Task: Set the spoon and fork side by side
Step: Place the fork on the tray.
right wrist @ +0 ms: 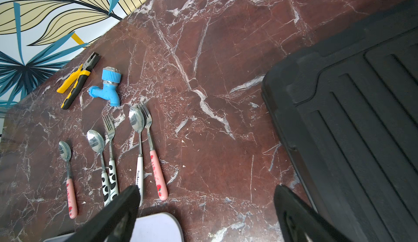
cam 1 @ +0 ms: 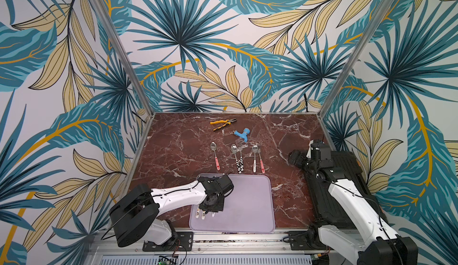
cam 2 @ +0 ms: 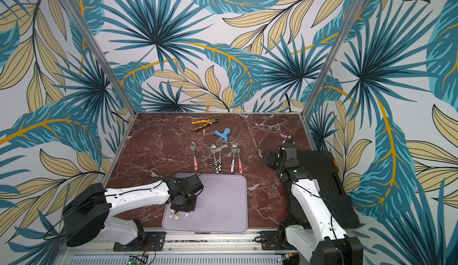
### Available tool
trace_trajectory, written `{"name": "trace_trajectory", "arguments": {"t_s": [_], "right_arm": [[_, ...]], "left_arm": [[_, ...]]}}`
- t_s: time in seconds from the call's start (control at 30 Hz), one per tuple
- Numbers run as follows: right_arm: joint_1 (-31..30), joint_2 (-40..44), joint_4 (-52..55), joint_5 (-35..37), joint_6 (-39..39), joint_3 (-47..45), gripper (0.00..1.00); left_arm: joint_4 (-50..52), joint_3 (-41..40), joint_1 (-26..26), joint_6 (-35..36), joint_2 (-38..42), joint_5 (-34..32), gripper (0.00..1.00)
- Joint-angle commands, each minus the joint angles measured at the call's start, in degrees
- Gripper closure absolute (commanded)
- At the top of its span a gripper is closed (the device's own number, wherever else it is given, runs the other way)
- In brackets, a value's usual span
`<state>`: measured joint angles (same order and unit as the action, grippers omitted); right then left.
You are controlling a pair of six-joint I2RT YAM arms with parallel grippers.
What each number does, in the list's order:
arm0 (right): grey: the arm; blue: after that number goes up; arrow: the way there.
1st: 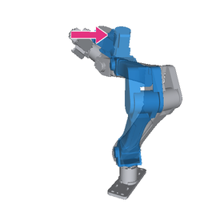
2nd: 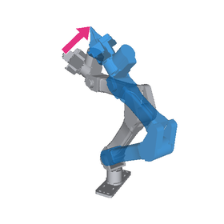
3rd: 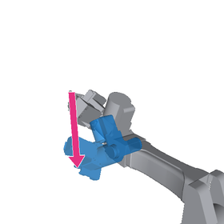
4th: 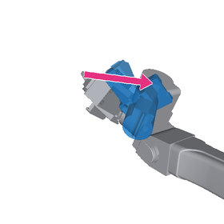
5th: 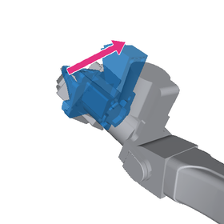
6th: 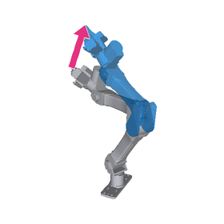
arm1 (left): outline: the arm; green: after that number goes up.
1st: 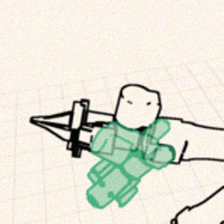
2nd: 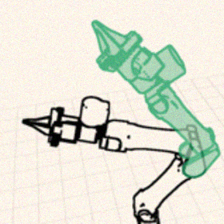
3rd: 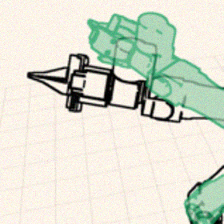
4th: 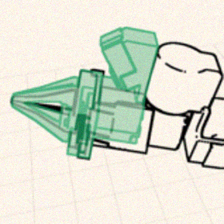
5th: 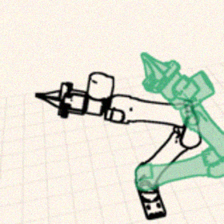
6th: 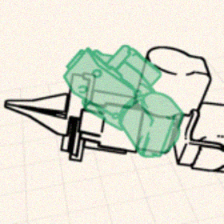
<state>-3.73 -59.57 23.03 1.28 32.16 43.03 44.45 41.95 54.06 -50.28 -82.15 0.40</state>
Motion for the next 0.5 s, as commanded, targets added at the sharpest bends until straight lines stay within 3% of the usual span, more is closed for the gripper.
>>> {"name": "trace_trajectory", "arguments": {"t_s": [0.0, 0.47], "right_arm": [[0.03, 0.16, 1.58, 0.83, 0.0, -0.78, 0.02], [0.04, 0.02, 1.48, 0.83, -0.3, -0.87, 0.02]], "left_arm": [[1.01, -1.04, 0.94, -1.04, -0.27, 1.24, 1.0], [2.24, -0.91, 2.1, -2.8, 0.62, 0.85, 1.0]]}}
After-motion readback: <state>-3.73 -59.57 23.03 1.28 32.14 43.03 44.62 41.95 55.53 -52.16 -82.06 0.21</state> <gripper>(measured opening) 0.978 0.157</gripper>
